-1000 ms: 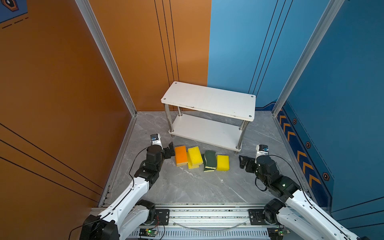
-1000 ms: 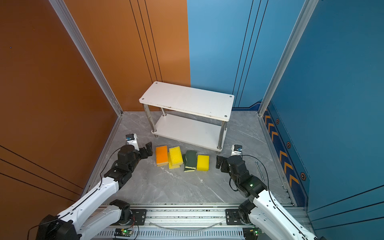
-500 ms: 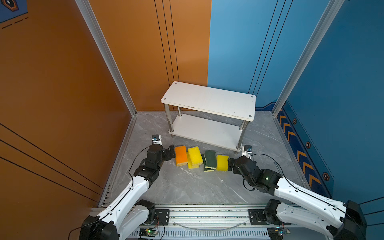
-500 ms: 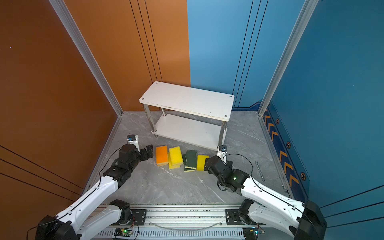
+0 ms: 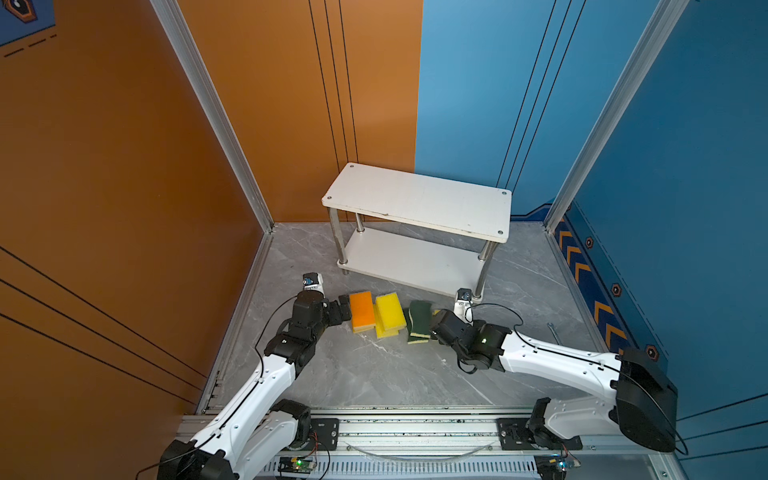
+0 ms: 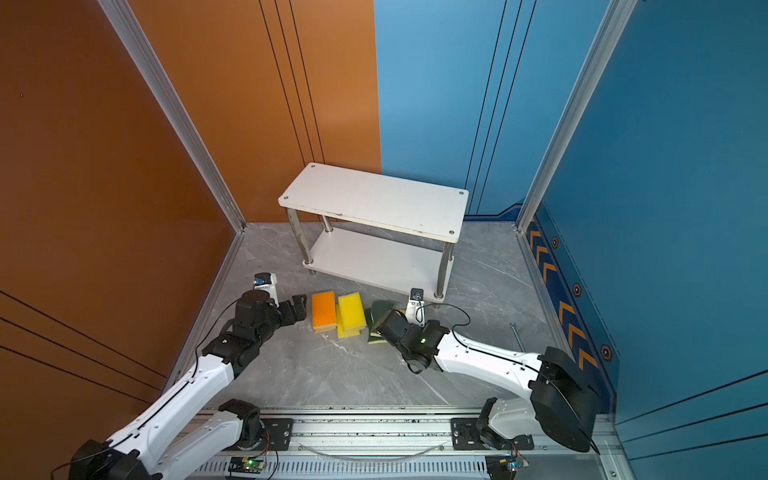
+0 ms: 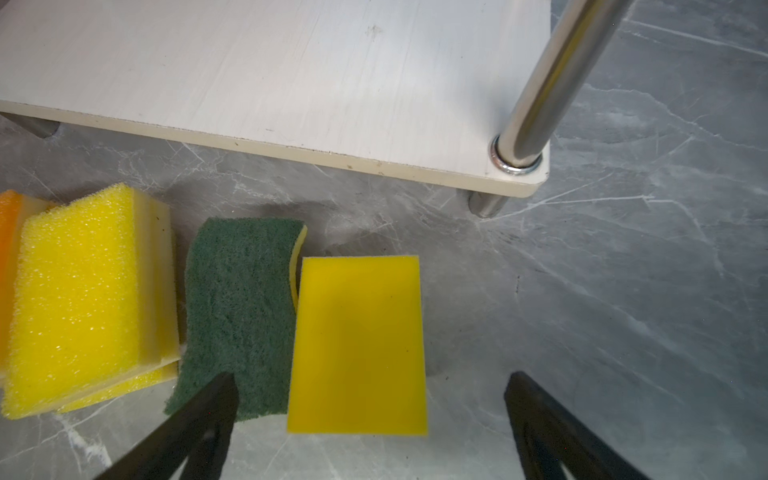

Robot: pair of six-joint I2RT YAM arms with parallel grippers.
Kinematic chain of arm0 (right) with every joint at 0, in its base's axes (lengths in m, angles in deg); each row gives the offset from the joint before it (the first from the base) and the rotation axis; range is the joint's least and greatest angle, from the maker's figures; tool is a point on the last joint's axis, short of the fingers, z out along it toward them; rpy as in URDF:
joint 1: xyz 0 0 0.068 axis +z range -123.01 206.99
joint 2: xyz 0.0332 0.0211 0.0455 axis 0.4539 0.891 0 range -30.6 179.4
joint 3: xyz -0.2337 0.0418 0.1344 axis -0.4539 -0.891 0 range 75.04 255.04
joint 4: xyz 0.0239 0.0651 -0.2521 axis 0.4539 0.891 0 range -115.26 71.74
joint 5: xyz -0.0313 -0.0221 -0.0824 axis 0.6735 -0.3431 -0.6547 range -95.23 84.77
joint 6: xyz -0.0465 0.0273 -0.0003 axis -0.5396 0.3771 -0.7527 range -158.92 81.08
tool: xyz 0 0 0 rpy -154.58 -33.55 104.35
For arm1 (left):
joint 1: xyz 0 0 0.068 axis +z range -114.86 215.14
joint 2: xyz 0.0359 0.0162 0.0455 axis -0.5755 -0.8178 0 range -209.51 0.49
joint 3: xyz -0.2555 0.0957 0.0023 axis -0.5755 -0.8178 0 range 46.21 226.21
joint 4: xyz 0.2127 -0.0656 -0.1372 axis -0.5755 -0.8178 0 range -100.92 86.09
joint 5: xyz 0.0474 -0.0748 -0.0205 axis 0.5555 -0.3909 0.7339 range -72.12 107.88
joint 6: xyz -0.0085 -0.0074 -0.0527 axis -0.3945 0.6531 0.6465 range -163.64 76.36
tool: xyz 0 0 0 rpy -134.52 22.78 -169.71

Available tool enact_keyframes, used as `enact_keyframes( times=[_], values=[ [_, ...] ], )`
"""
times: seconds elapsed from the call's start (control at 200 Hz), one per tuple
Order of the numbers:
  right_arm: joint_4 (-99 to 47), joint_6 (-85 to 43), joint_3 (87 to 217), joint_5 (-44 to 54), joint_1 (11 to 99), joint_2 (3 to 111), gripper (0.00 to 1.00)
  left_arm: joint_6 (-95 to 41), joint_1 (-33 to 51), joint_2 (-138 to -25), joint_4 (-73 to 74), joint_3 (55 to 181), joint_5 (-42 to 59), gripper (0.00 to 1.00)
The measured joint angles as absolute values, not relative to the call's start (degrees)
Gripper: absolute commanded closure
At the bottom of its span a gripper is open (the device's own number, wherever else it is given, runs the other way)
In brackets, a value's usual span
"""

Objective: Place and organize the cleaning sponges onto the shelf
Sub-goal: 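Move right gripper over flat yellow sponge while left gripper hovers near orange sponge, then lower the right gripper and close it on the flat yellow sponge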

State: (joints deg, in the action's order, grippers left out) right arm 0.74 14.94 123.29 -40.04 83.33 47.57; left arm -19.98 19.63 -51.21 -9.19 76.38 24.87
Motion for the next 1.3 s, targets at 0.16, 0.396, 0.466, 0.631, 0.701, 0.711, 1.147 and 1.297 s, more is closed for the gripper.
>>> enact_keyframes(
  times=[0.16,0.396,0.466,0.631,0.701,0.711,1.147,1.297],
  values=[
    [1.9,15.8,124.4,-40.1,83.3,49.6,0.01,-19.5,20.1,-50.8,-9.7,76.6,23.6,0.02],
    [2.9,16.2,124.4,-40.0,83.2,52.6,0.03,-18.9,20.4,-51.8,-9.8,76.9,21.7,0.02],
    [2.9,16.2,124.8,-39.8,82.9,53.8,0.05,-18.6,20.5,-52.3,-9.8,76.9,21.4,0.02],
    [3.3,16.0,126.1,-39.1,82.4,56.8,0.06,-18.5,20.5,-53.0,-9.8,76.9,20.9,0.02],
    [3.3,16.0,126.4,-38.5,82.3,57.5,0.06,-18.5,20.5,-53.3,-9.7,76.9,20.7,0.02],
    [3.3,16.0,126.4,-38.4,82.3,57.6,0.06,-18.5,20.5,-53.4,-9.7,76.9,20.6,0.02],
    [3.3,15.1,127.3,-36.7,81.8,59.2,0.14,-18.5,20.6,-55.3,-9.7,77.1,20.2,0.02],
    [3.3,15.0,127.3,-35.9,81.7,60.2,0.17,-18.5,20.6,-55.3,-9.7,77.1,20.2,0.02]
  ],
)
